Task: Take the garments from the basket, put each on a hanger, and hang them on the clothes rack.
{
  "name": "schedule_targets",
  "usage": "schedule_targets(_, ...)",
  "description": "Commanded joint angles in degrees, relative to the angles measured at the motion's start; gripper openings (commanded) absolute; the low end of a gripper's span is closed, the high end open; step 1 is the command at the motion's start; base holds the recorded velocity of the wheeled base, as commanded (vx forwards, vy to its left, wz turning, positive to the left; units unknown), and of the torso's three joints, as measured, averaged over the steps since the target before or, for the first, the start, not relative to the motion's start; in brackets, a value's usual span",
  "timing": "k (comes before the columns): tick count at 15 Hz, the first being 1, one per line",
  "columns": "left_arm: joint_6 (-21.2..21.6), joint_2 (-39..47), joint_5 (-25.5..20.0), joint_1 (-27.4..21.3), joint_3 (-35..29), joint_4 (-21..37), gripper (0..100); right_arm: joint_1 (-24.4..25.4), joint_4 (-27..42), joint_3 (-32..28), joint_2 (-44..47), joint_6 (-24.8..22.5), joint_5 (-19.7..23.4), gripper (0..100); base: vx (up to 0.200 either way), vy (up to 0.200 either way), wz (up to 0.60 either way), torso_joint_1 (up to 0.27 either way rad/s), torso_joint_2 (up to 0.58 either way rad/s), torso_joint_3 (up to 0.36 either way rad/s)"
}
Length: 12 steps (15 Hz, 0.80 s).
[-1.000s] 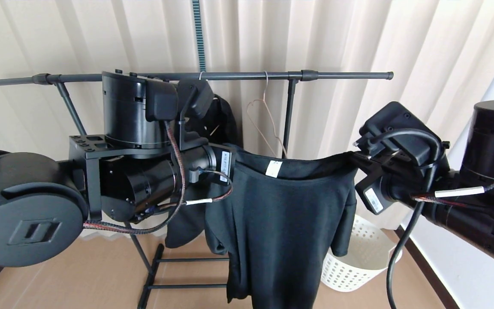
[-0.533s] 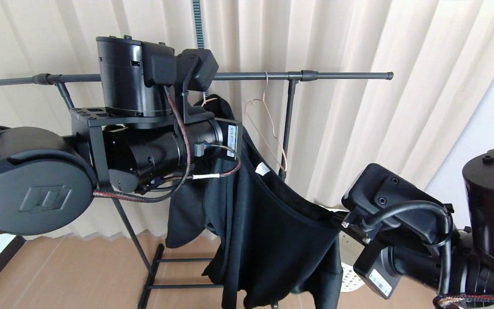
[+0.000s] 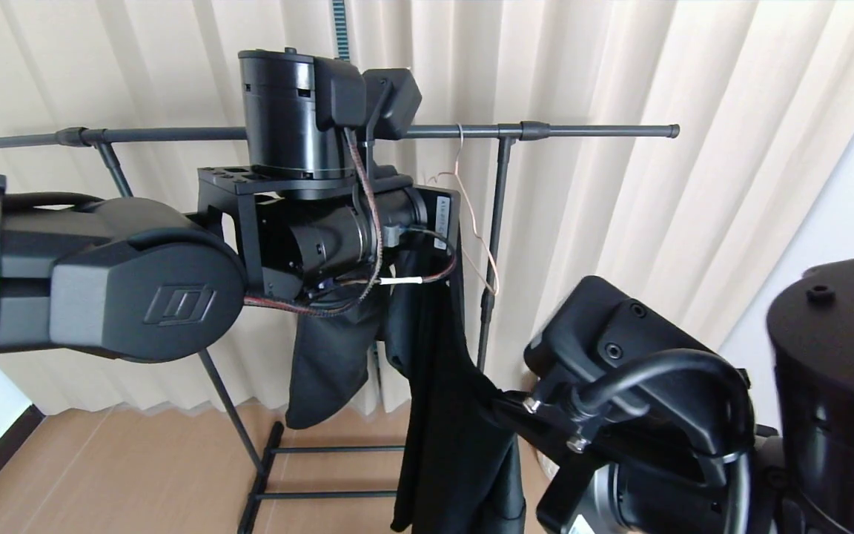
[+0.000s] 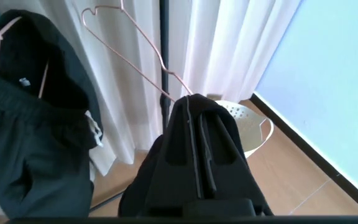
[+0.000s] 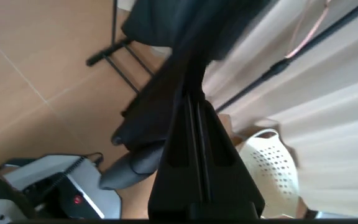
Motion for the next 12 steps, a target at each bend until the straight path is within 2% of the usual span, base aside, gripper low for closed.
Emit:
schedule_targets(1,0.0,1.0,0.0,-0.8,-0.7,0.0,0,2.4,-0.1,-4.5,5.3,2.9,0.0,0,0.000,0.000,0.00,0.000,0.00,0.000)
schedule_targets(6,0.7,1.0,0.2,-1.1,-0.8,0.4,0,3.5,-0.3,-9.6,9.1,7.1,-0.1,0,0.000,0.000,0.00,0.000,0.00,0.000)
schedule_targets(9,0.7,0.7,0.5,-1.0,-0.4,0.4,0,3.0,0.2,-6.7,5.8,7.1,-0.1,0,0.000,0.000,0.00,0.000,0.00,0.000)
schedule_targets(11,0.8,0.6,0.6,-0.8,-0.1,0.6,0,-0.4,2.8,-2.8,0.8,6.4,-0.1,0,0.000,0.000,0.00,0.000,0.00,0.000)
schedule_targets(12,0.8,0.1,0.7,-0.5,0.2,2.5,0,-2.5,4.9,-1.4,-1.1,5.6,-0.1,0,0.000,0.000,0.00,0.000,0.00,0.000)
